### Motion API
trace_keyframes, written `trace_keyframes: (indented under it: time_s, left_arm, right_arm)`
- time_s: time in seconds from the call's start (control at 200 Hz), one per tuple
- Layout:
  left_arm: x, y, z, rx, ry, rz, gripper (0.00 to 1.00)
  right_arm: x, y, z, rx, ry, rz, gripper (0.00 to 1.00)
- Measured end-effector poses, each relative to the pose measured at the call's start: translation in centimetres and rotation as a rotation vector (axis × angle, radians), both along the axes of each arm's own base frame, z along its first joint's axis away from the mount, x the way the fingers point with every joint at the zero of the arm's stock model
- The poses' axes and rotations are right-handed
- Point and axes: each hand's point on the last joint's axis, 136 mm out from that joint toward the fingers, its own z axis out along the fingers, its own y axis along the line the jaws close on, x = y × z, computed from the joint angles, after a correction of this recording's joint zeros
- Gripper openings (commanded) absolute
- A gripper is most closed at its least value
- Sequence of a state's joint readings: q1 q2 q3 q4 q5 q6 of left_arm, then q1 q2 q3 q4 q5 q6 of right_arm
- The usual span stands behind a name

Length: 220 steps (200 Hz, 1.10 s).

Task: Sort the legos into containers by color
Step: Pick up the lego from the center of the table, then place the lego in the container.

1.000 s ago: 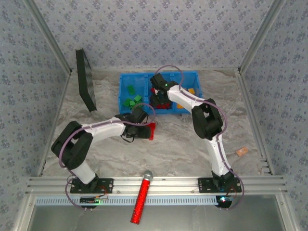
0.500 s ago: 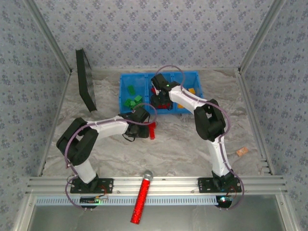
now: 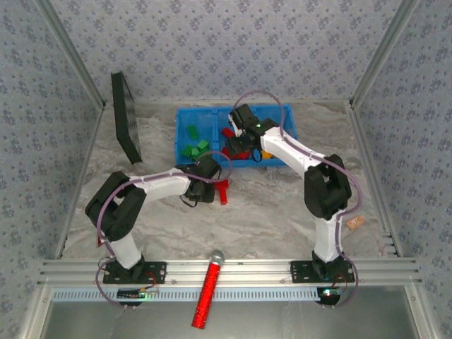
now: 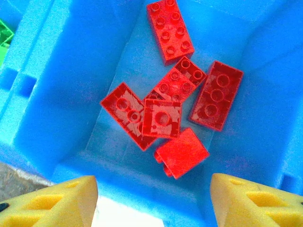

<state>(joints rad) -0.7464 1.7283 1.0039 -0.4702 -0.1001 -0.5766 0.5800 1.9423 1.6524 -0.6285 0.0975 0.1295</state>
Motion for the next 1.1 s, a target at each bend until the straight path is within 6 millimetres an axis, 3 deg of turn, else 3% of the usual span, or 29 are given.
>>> trace_keyframes:
  time_s: [0.095, 0.19, 0.485, 0.66, 0.83, 1.099]
  left_arm:
    - [0.6, -0.6, 0.7, -0.012, -0.020, -0.012, 0.36]
    - [2.0, -1.9, 2.9, -0.049, -0.069, -0.029, 0.35]
    - [5.8, -7.9, 13.0, -0.206, -0.273, -0.121, 0.35]
    - [8.2, -12.7, 18.1, -0.288, -0.373, -0.191, 0.35]
    - [9.8, -17.7, 19.6, -0.334, -0.409, -0.267, 0.35]
    - [12.0, -23.8, 18.0, -0.383, -0.388, -0.336, 0.35]
  right_arm:
    - [-0.9, -0.8, 0.8, 0.001, -0.010, -0.005, 0.66]
    - [-1.9, -2.0, 1.5, -0.002, -0.022, -0.016, 0.66]
    - [-6.8, -8.3, 3.0, 0.010, -0.050, -0.126, 0.66]
    - [-11.3, -12.4, 1.2, 0.027, -0.015, -0.228, 0.67]
    - [-15.1, -14.5, -1.6, 0.072, 0.063, -0.323, 0.67]
    - [-19.7, -14.6, -4.4, 0.207, 0.163, -0.409, 0.67]
